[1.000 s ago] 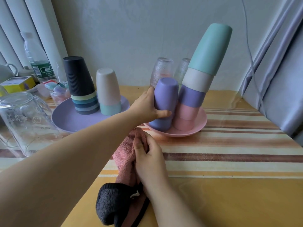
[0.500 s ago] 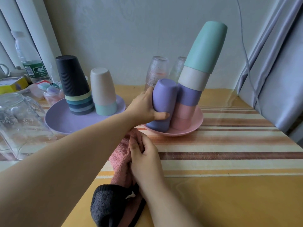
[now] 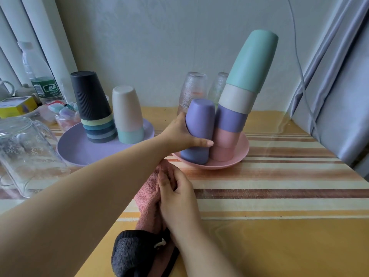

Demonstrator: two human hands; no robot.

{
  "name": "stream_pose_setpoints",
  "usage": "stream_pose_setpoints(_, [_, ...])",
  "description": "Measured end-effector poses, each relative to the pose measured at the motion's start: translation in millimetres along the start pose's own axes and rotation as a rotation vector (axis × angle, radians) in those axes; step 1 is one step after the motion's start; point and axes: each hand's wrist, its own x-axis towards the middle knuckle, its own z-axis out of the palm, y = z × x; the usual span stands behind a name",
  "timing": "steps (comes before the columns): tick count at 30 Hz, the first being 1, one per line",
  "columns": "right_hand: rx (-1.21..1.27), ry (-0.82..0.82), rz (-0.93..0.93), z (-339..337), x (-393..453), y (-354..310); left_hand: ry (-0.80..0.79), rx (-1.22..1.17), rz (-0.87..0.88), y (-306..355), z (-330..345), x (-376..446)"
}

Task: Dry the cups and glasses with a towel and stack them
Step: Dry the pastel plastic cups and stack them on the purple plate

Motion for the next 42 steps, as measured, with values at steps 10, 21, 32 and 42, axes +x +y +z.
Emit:
stream_pose_setpoints(10, [-0.024, -0.003, 0.011, 0.1, -0.1, 0.6, 0.127, 0.085, 0.101, 6.4, -1.6, -3.1])
stream_pose_setpoints(21, [-0.030, 0.009, 0.011, 0.2, -0.3, 0.9, 0.172, 0.091, 0.141, 5.9, -0.4, -6.6])
stream_pose_setpoints(32, [-0.047, 0.017, 0.003, 0.8, -0.6, 2.0, 0.053, 0.031, 0.190, 8.9, -9.5, -5.1])
stream_pose_setpoints(42, [-0.052, -0.009, 0.035, -2.8, -1.0, -1.3, 0.222, -0.236, 0.122, 28.2, -62.6, -43.7])
